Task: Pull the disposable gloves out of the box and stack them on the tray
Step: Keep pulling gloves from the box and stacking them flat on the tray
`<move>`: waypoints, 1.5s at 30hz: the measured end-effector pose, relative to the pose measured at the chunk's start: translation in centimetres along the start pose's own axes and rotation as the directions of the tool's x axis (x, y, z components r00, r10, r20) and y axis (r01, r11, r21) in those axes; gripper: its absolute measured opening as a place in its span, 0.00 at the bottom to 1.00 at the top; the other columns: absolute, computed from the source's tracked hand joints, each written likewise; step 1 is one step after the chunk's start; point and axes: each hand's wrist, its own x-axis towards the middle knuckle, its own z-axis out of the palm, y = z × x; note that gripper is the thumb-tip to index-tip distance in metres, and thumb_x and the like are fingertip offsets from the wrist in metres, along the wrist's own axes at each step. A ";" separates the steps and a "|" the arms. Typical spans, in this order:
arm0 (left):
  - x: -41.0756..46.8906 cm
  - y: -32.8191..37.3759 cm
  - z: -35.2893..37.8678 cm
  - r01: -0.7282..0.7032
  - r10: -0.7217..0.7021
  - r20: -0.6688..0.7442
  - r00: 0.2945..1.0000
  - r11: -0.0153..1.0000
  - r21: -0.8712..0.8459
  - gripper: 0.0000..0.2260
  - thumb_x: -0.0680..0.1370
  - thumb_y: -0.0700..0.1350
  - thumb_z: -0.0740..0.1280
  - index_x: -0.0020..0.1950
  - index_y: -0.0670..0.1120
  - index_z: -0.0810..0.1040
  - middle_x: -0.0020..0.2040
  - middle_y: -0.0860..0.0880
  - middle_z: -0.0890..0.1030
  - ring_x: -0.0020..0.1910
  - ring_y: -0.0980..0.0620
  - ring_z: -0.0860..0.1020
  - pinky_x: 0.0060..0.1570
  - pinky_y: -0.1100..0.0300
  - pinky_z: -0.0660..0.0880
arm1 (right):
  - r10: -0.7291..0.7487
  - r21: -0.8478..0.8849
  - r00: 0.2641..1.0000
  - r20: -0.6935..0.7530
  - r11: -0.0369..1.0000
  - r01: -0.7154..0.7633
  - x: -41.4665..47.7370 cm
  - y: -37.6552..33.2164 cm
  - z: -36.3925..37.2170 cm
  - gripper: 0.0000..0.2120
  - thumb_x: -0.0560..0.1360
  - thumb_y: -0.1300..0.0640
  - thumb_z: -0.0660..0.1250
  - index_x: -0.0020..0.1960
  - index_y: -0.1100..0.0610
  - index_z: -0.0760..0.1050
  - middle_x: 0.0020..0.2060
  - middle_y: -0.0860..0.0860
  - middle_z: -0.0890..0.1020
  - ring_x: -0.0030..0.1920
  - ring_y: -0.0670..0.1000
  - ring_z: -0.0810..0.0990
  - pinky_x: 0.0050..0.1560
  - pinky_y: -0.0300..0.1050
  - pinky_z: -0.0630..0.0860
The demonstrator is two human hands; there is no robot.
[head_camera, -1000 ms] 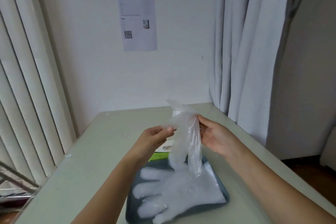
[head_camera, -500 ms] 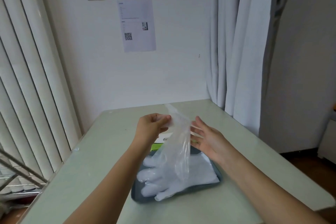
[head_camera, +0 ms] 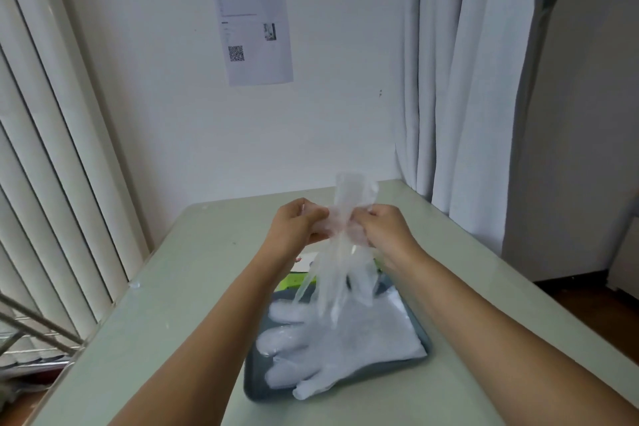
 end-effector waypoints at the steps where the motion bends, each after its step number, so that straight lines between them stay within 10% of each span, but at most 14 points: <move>1: 0.3 -0.2 -0.5 0.014 -0.015 -0.026 1.000 1.000 -0.016 0.06 0.74 0.42 0.68 0.43 0.41 0.73 0.44 0.41 0.84 0.41 0.47 0.84 0.52 0.49 0.78 | 0.021 0.031 1.000 -0.002 0.999 -0.021 0.4 0.0 -0.4 0.08 0.75 0.63 0.66 0.39 0.64 0.79 0.30 0.53 0.79 0.28 0.48 0.78 0.29 0.34 0.72; 7: 3.7 -2.4 -4.7 0.178 -0.199 -0.195 0.960 0.976 -0.123 0.08 0.78 0.36 0.65 0.54 0.32 0.76 0.45 0.37 0.83 0.37 0.47 0.84 0.39 0.61 0.82 | 0.258 0.291 0.955 0.144 0.912 -0.291 4.0 1.0 -1.6 0.03 0.72 0.65 0.72 0.42 0.65 0.79 0.33 0.55 0.82 0.30 0.47 0.80 0.29 0.34 0.76; 18: 8.3 -5.1 -6.0 0.169 -0.188 0.027 0.982 0.929 0.330 0.17 0.73 0.54 0.73 0.50 0.39 0.83 0.44 0.47 0.86 0.39 0.57 0.80 0.50 0.62 0.75 | 0.182 -0.049 0.963 0.200 0.983 -0.176 7.3 2.9 1.0 0.12 0.65 0.56 0.79 0.35 0.59 0.77 0.25 0.49 0.76 0.26 0.45 0.71 0.30 0.34 0.70; 21: 9.5 -5.7 -5.2 0.107 -0.101 -0.034 0.994 0.942 0.317 0.13 0.72 0.48 0.75 0.44 0.38 0.82 0.37 0.48 0.84 0.33 0.60 0.79 0.38 0.68 0.74 | 0.141 -0.120 0.970 0.200 0.986 -0.119 8.2 3.5 1.2 0.20 0.65 0.53 0.79 0.29 0.56 0.68 0.22 0.47 0.71 0.21 0.43 0.66 0.25 0.31 0.65; 28: 10.8 -6.2 -5.4 0.063 -0.056 -0.031 0.998 0.936 0.348 0.07 0.75 0.45 0.72 0.43 0.40 0.83 0.35 0.53 0.85 0.39 0.60 0.82 0.44 0.66 0.72 | 0.178 0.174 0.893 0.415 0.947 -0.269 9.8 4.5 0.9 0.08 0.75 0.58 0.67 0.52 0.59 0.81 0.42 0.51 0.85 0.41 0.44 0.83 0.39 0.36 0.80; 35: 11.6 -5.9 -6.2 0.062 -0.073 0.025 0.997 0.951 0.302 0.14 0.82 0.44 0.61 0.39 0.46 0.80 0.29 0.58 0.81 0.31 0.64 0.79 0.45 0.66 0.74 | 0.256 0.201 0.925 0.281 0.927 -0.318 11.4 5.3 2.2 0.08 0.67 0.61 0.75 0.45 0.61 0.82 0.36 0.51 0.83 0.35 0.44 0.80 0.42 0.34 0.78; 38: 11.9 -5.6 -6.6 0.023 -0.031 0.036 0.999 0.982 0.185 0.05 0.80 0.43 0.65 0.51 0.47 0.81 0.41 0.54 0.85 0.41 0.61 0.82 0.46 0.65 0.77 | 0.273 0.191 0.925 0.263 0.926 -0.327 11.8 5.6 3.3 0.13 0.60 0.56 0.79 0.41 0.60 0.82 0.37 0.53 0.81 0.38 0.47 0.77 0.46 0.37 0.76; 45: 14.2 -5.1 -7.5 -0.030 0.050 -0.182 0.982 0.993 0.111 0.04 0.77 0.38 0.69 0.47 0.43 0.83 0.44 0.47 0.85 0.44 0.54 0.83 0.50 0.62 0.78 | 0.281 0.194 0.932 0.229 0.925 -0.326 13.4 5.4 4.6 0.23 0.57 0.46 0.78 0.29 0.55 0.65 0.23 0.49 0.67 0.27 0.46 0.67 0.47 0.42 0.70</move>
